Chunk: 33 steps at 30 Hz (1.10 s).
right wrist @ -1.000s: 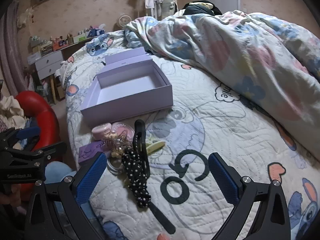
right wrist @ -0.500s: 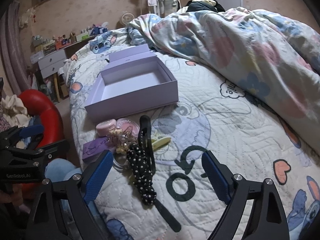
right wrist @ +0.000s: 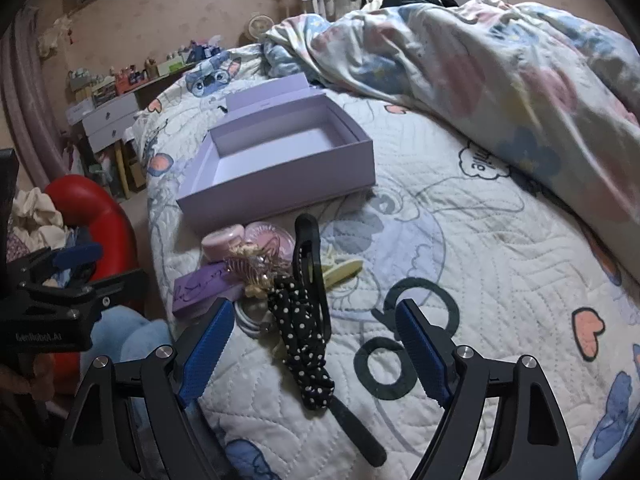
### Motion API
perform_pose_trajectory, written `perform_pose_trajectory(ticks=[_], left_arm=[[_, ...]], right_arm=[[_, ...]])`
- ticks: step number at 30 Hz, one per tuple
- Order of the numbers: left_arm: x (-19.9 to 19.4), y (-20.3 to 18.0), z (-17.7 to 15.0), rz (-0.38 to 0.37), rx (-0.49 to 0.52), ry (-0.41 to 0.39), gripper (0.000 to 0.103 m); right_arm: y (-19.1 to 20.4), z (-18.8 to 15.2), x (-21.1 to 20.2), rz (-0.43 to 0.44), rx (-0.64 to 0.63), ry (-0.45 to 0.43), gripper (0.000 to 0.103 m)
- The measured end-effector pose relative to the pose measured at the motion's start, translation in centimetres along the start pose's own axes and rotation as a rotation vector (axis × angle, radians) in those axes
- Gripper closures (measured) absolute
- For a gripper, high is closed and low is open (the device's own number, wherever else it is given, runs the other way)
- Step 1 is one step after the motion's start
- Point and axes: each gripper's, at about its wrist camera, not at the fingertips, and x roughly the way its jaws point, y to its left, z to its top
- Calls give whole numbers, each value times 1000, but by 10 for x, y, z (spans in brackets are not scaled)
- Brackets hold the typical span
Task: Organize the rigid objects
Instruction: 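Grasp the purple Manta Ray palette with left tool while right tool grasps black polka-dot scrunchie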
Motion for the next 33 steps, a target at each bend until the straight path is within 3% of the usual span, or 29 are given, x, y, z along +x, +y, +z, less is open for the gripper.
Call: perform_pose_trajectory(ticks=[16, 23, 25, 30, 33], left_arm=[[39, -8, 2, -151, 86, 81, 0], [62, -6, 0, -178, 88, 122, 1], [68, -6, 1, -184, 94, 131, 1], [76, -9, 3, -197, 105, 142, 8], [76, -9, 4, -204, 125, 133, 19]], right_arm=[[-17, -4, 30, 33, 46, 63, 23], [-21, -1, 40, 52, 29, 76, 23], [-22, 0, 43, 51, 22, 85, 27], [-23, 2, 49, 70, 14, 107, 28], [-26, 3, 52, 95, 32, 115, 28]])
